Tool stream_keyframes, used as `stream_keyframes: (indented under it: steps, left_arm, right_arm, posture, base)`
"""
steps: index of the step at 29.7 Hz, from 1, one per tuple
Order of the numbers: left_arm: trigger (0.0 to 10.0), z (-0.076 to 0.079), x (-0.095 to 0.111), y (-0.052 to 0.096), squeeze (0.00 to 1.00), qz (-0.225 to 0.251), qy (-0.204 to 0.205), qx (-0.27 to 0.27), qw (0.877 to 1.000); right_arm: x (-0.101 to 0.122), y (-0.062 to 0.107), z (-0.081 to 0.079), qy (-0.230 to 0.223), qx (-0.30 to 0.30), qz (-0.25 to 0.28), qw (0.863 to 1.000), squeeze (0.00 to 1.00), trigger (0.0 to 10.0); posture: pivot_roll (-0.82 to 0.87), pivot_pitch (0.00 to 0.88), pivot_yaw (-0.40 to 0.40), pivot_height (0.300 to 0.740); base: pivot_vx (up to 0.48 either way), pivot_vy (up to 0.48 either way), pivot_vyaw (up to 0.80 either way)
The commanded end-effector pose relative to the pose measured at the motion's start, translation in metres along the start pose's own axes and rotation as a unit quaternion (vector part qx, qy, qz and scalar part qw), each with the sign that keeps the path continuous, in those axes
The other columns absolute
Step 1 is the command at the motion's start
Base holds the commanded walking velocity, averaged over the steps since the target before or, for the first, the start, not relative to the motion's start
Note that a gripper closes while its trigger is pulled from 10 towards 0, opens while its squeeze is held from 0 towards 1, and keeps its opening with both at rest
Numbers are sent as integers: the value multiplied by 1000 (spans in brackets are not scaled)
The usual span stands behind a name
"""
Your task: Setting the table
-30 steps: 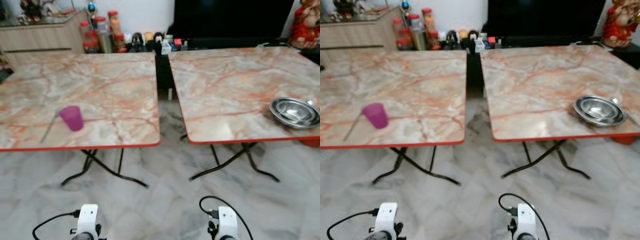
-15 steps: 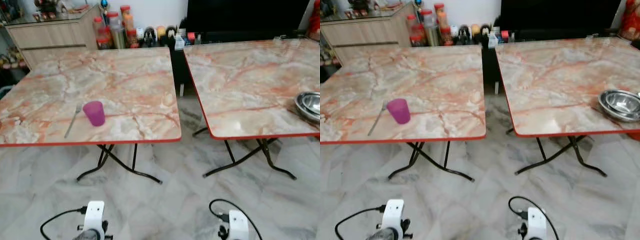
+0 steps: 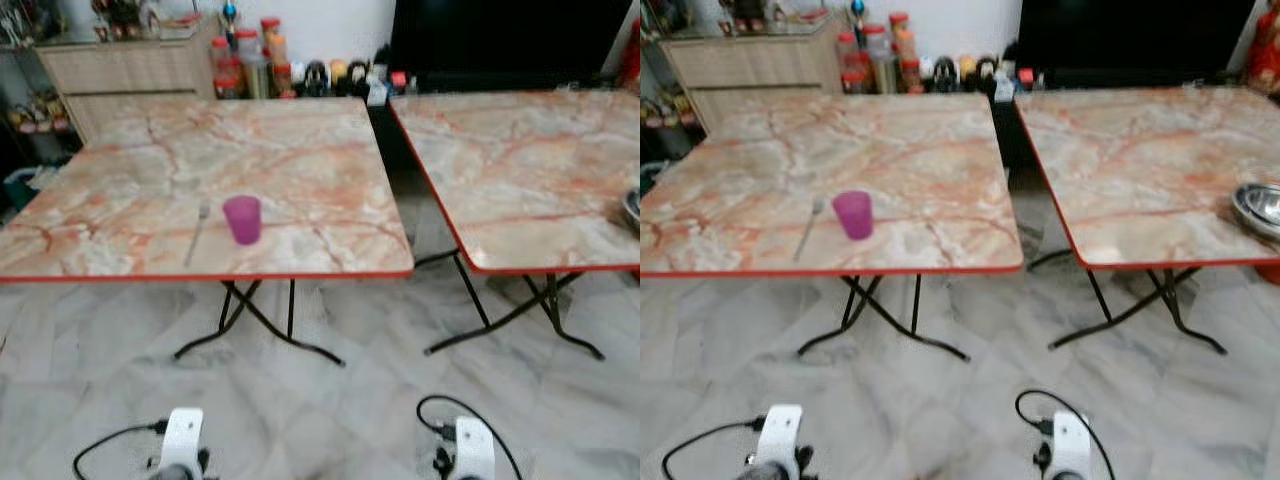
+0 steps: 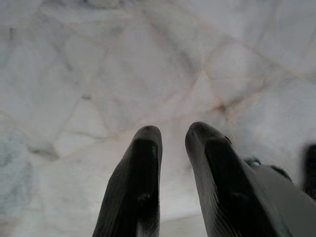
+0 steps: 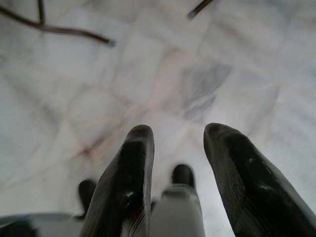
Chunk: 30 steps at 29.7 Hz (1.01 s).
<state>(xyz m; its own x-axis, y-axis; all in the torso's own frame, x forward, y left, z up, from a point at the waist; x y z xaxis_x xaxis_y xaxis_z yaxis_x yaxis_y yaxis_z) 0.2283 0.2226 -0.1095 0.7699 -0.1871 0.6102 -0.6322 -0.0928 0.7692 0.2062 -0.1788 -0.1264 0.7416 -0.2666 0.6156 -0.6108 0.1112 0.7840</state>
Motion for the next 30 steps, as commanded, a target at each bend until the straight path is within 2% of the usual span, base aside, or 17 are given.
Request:
stream_keyframes:
  steps: [1, 30]
  left_arm:
    - [10000, 5, 8, -2, 0, 8, -7, -8, 1000]
    - [10000, 2, 14, -3, 0, 13, -8, -4, 1000]
  right_arm:
    - [5, -1, 8, -1, -12, 6, 1000, 0, 10000]
    - [8, -1, 8, -11, -14, 11, 1000, 0, 10000]
  posture:
    - [27, 0, 41, 736]
    - [36, 0, 48, 736]
  base:
    - [0, 345, 0]
    - [0, 349, 0]
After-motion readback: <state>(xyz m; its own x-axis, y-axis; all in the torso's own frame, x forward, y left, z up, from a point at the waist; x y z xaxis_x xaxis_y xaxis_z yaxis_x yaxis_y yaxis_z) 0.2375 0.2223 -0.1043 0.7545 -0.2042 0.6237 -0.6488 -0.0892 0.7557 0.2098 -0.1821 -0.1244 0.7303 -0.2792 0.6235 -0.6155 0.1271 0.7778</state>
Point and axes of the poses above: a point about 5 cm out from each wrist's last joint towards the gripper, its own y axis pointing back from the gripper into the wrist, its own x axis along the axis of the wrist's last joint, z = x × y, the point moved 5 cm from there along -y, pointing out of the wrist towards the gripper, and after that the axes turned 9 degrees about -y, right-handed, at the moved point
